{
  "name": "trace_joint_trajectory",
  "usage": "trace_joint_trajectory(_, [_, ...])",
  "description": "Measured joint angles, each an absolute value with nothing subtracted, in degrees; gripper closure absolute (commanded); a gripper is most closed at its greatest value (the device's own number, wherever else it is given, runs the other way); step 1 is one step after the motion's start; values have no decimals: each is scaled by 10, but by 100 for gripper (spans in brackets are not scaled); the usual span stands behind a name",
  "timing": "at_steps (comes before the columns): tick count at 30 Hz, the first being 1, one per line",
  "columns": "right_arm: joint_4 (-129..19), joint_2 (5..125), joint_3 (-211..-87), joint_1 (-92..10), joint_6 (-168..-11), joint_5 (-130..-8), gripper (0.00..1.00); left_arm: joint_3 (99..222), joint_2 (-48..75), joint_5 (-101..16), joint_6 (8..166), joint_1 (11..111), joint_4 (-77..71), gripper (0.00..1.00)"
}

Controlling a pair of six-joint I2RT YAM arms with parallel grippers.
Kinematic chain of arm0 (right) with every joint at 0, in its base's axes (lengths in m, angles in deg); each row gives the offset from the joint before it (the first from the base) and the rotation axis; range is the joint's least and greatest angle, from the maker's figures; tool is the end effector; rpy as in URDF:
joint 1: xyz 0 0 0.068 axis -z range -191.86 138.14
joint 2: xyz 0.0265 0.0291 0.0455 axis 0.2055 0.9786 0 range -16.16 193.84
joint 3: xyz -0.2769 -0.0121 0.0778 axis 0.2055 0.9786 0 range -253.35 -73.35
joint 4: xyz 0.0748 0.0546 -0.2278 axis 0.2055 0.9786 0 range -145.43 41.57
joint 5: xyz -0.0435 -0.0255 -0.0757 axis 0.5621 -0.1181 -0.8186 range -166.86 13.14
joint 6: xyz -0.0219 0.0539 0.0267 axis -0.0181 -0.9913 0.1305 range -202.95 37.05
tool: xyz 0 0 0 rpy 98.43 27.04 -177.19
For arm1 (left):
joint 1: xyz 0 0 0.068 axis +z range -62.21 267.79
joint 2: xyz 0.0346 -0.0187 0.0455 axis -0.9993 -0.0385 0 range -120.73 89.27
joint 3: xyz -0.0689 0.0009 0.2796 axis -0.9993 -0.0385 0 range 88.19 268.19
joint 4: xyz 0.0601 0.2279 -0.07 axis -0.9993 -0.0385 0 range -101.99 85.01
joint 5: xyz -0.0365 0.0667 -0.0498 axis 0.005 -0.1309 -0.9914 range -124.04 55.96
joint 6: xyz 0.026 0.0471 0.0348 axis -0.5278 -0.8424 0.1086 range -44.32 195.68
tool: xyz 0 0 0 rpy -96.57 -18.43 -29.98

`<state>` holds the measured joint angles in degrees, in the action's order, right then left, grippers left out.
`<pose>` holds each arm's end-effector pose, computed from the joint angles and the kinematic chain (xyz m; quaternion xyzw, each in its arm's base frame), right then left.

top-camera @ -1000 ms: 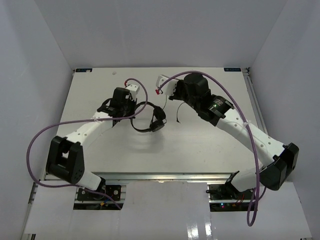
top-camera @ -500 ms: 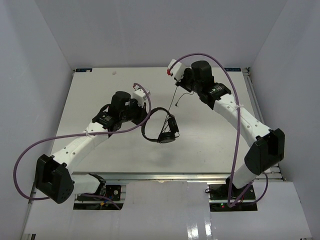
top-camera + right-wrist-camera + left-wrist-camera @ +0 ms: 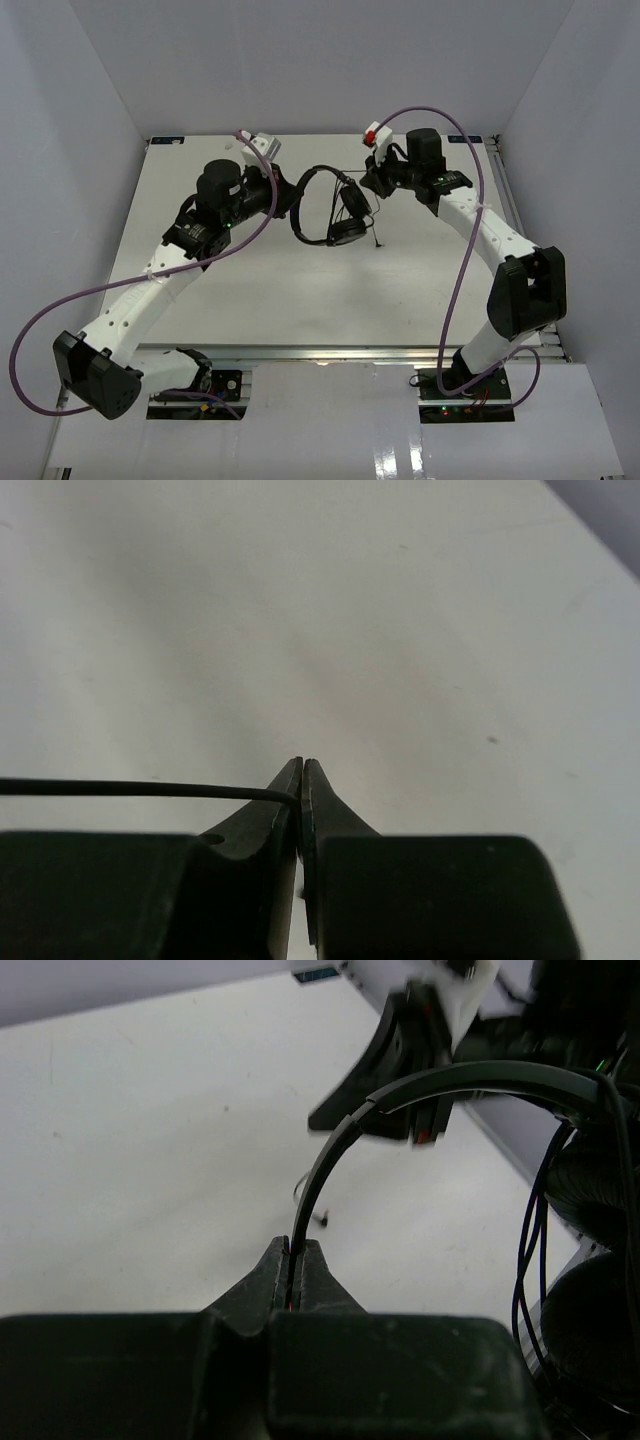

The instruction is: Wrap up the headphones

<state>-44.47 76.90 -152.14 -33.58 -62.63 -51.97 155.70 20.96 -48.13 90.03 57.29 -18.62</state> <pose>0.3440 0.1596 0.3438 -0.4035 0.7284 0.1884 0.5207 0.2214 -0.1445 0.3996 0.1846 0.7660 -0.3216 0.5251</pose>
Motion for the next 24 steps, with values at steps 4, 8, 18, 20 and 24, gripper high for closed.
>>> trace_joint_trajectory(4, [-575, 777, -1439, -330, -788, -344, 92, 1612, 182, -455, 951, 573, -152, 100])
trace_joint_trajectory(8, [-767, 809, -1389, -334, -979, -216, 92, 1674, 136, -416, 985, 572, -136, 100])
trace_joint_trajectory(18, [-1159, 819, -1322, -343, -1314, -128, 91, 1775, 51, -283, 1024, 570, -123, 100])
trace_joint_trajectory(20, [-1195, 809, -1307, -349, -1344, -124, 91, 1791, 38, -257, 1025, 569, -122, 100])
trace_joint_trajectory(24, [-1241, 779, -1256, -375, -1381, -112, 91, 1839, 5, -209, 1028, 574, -118, 100])
